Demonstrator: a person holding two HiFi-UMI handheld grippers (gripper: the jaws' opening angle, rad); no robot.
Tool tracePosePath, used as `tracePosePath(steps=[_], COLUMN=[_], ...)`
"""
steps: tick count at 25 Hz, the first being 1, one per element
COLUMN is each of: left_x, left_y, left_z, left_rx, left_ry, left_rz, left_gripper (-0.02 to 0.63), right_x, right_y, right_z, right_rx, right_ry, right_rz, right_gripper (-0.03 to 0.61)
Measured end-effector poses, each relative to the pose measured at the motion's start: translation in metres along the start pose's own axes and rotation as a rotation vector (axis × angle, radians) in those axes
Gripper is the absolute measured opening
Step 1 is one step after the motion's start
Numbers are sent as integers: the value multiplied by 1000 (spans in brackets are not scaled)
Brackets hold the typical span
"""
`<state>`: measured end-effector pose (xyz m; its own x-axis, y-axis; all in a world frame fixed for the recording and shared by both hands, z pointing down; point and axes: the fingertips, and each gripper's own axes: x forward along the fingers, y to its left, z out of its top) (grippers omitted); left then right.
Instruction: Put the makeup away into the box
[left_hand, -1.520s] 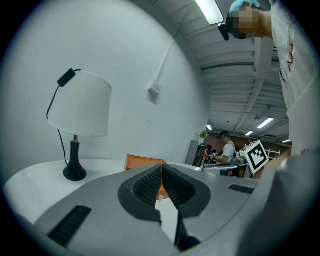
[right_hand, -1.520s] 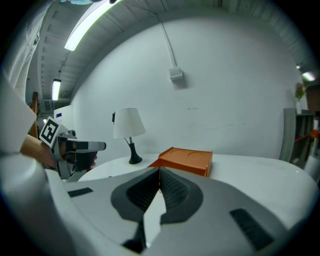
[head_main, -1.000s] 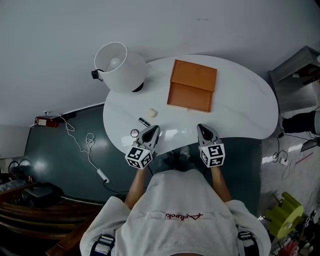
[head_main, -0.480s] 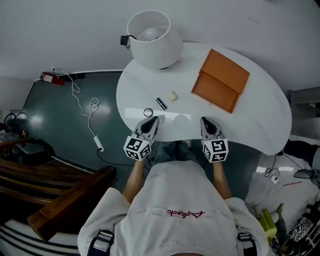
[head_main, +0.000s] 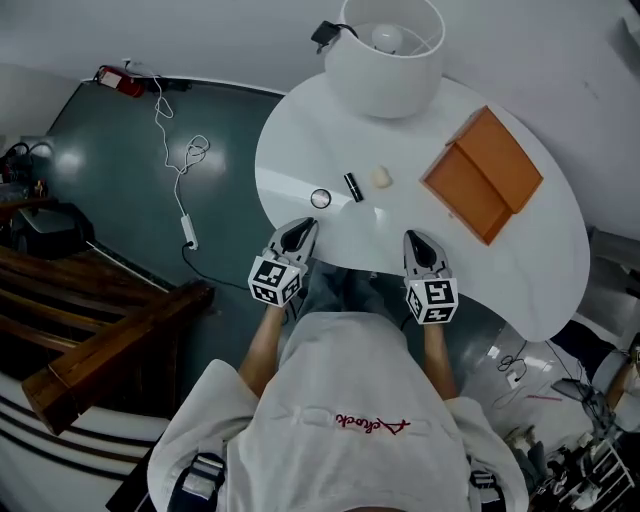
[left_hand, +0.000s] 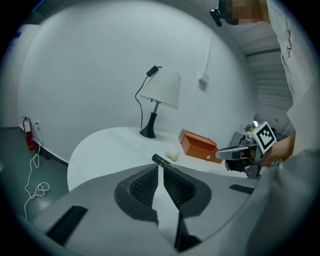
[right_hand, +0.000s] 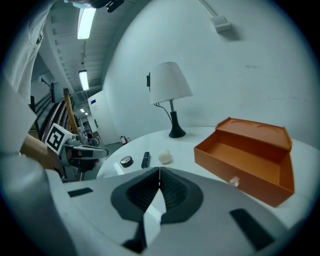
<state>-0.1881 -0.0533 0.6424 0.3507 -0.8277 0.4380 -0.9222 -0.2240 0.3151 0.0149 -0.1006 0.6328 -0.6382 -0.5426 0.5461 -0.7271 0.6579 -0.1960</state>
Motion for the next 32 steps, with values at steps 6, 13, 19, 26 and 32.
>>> tracePosePath(steps=[6,13,19,26,32], left_x=[7,16,35,63,75], left_y=[11,17,29,33,33], left_z=[-16,-29,-27,-31,-36], left_rx=[56,125,166,253,303], left_ry=[45,103,153,218,269], left_rz=[5,1,8,-13,-15], left_gripper=[171,202,202,222,222], right_x=[5,8,5,3,2], right_y=[2,1,-3,-5,-7], right_z=[-12,-14,-15,-15,-16], right_rx=[6,17,30,41,44], right_ry=[36,42,44,43,43], right_rz=[4,-6,-23,-36,-43], right_gripper=[20,20,20,20,20])
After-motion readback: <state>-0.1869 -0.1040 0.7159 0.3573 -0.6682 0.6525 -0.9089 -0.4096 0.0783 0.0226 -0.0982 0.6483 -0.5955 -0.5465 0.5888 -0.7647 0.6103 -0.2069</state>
